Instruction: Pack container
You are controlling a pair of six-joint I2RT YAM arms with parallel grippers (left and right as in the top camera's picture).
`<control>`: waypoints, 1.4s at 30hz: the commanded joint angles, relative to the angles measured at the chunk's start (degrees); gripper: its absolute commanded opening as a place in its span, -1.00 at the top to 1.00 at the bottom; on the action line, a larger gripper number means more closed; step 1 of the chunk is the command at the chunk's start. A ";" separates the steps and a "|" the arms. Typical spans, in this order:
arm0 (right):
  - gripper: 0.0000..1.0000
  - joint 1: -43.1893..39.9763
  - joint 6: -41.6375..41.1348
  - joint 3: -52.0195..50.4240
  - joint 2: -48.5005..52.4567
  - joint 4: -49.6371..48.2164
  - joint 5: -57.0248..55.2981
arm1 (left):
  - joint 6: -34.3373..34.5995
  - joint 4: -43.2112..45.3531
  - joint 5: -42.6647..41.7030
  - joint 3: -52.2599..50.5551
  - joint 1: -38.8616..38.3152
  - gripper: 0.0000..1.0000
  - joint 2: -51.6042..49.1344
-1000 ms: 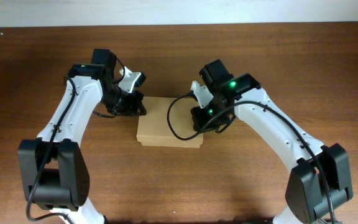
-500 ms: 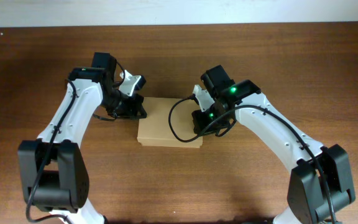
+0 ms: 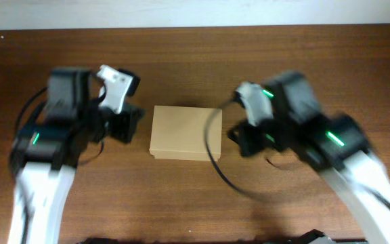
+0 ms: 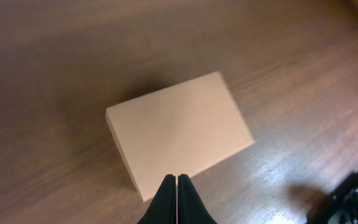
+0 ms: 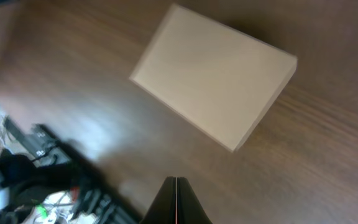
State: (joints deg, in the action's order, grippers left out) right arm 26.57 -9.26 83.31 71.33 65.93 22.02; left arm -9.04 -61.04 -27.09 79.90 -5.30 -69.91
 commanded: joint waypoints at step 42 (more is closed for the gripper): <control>-0.98 0.07 -1.31 -6.16 -33.09 20.44 -4.92 | 1.66 -20.04 -0.04 -2.29 0.07 -0.99 23.93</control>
State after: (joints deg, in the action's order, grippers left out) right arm 26.57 -10.39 77.54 38.41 86.37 17.78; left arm -7.88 -80.99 -26.94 78.08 -5.30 -46.22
